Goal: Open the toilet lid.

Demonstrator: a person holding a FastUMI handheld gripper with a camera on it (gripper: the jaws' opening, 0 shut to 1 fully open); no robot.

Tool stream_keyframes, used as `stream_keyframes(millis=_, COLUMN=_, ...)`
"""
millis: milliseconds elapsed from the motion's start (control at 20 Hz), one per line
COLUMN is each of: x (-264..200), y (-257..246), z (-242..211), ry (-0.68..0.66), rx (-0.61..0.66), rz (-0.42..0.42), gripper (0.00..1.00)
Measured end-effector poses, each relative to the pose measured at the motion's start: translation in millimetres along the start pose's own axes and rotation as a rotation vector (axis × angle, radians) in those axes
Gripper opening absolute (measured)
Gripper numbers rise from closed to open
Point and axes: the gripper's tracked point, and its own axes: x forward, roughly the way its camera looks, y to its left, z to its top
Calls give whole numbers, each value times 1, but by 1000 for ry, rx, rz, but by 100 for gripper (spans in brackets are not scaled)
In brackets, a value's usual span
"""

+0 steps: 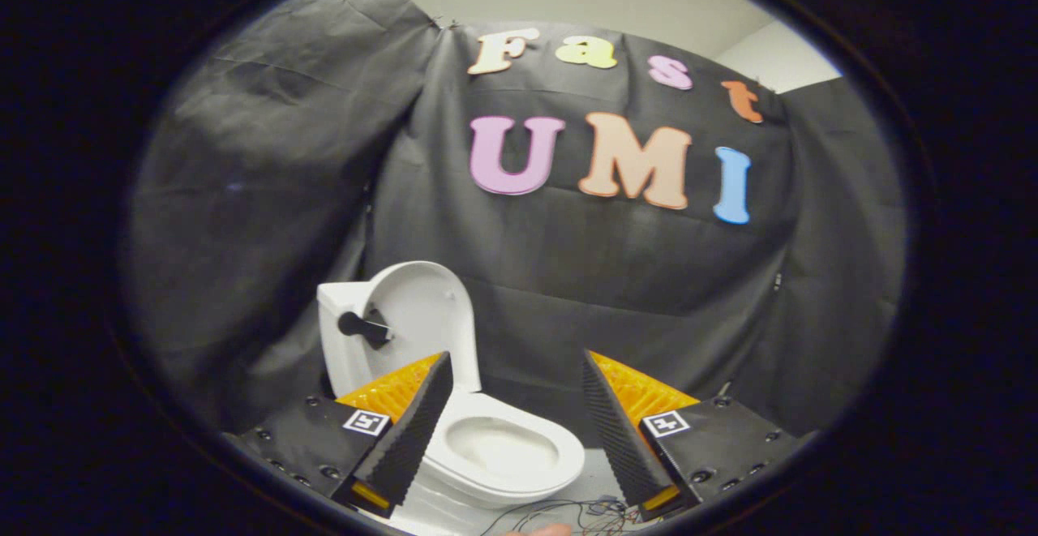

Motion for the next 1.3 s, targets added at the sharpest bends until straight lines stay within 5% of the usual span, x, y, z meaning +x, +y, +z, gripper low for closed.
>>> stream_keyframes(millis=400, x=9, y=-45, z=-28, ry=5, rx=120, rz=-127, gripper=97)
stream_keyframes(millis=750, x=39, y=-37, z=-59, ry=30, rx=276, rz=-34, gripper=97)
stream_keyframes(millis=1300, x=49, y=-26, z=-83, ry=116, rx=222, rz=-9, gripper=96)
